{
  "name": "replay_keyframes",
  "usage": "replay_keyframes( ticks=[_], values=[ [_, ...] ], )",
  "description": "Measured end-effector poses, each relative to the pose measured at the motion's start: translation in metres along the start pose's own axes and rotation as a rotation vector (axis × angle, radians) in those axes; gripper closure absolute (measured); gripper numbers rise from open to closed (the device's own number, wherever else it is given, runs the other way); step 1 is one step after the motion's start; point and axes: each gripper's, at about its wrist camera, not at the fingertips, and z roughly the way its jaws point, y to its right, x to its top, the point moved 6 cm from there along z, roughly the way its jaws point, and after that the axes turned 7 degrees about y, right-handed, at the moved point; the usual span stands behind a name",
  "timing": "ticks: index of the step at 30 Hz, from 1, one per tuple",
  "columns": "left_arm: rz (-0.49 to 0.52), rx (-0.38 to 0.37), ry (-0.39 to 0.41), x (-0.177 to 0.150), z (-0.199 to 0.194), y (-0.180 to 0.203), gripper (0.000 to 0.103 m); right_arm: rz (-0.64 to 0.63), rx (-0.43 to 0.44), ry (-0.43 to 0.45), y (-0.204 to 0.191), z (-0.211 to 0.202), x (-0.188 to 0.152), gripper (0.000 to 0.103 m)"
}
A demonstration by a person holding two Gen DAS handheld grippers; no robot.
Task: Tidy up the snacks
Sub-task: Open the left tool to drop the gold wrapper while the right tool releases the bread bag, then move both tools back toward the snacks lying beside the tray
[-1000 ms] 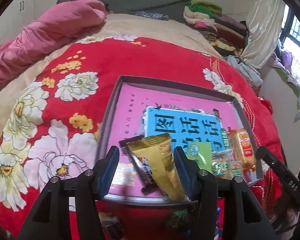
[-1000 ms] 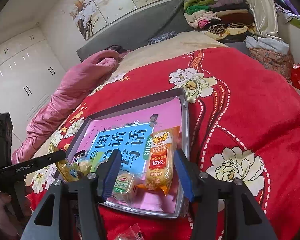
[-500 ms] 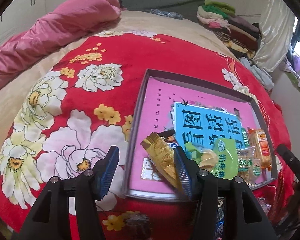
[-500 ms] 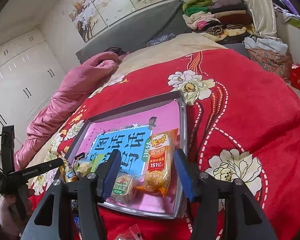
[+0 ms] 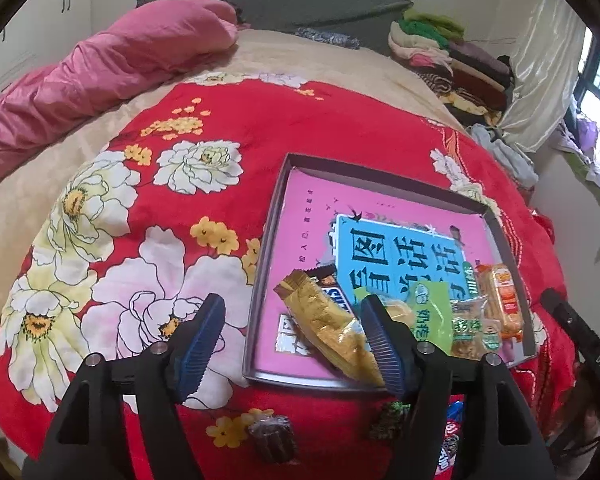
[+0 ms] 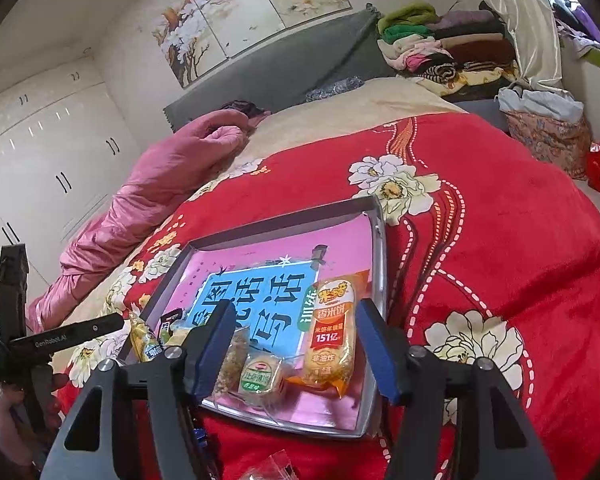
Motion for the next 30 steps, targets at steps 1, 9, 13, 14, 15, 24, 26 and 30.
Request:
replay_keyframes(
  ticks=[1,9,13,14,15,24,26,30],
  values=[
    [0.004,-0.001,0.004,0.001,-0.001,0.001,0.029,-0.002,0.001,0.002,0.000,0.000,0.000,0.040],
    [0.042,0.013,0.026,0.003,-0.012,0.011,0.027,-0.027,0.012,0.009,-0.006,-0.003,0.001,0.037],
    [0.046,0.023,0.028,0.002,-0.015,0.015,0.026,-0.048,0.018,0.010,-0.011,-0.005,0.000,0.035],
    [0.045,0.017,0.025,0.002,-0.015,0.016,0.026,-0.058,0.020,0.012,-0.013,-0.005,0.000,0.033],
    [0.048,0.015,0.024,0.001,-0.015,0.018,0.026,-0.065,0.023,0.013,-0.015,-0.006,0.000,0.032],
    [0.082,-0.007,0.028,-0.001,-0.021,0.033,0.026,-0.127,0.010,0.053,-0.026,-0.015,0.005,0.029],
    [0.085,-0.011,0.028,-0.002,-0.023,0.035,0.026,-0.137,0.014,0.070,-0.028,-0.020,0.007,0.026],
    [0.087,-0.020,0.033,-0.003,-0.027,0.036,0.026,-0.160,0.020,0.076,-0.034,-0.024,0.007,0.023]
  ],
)
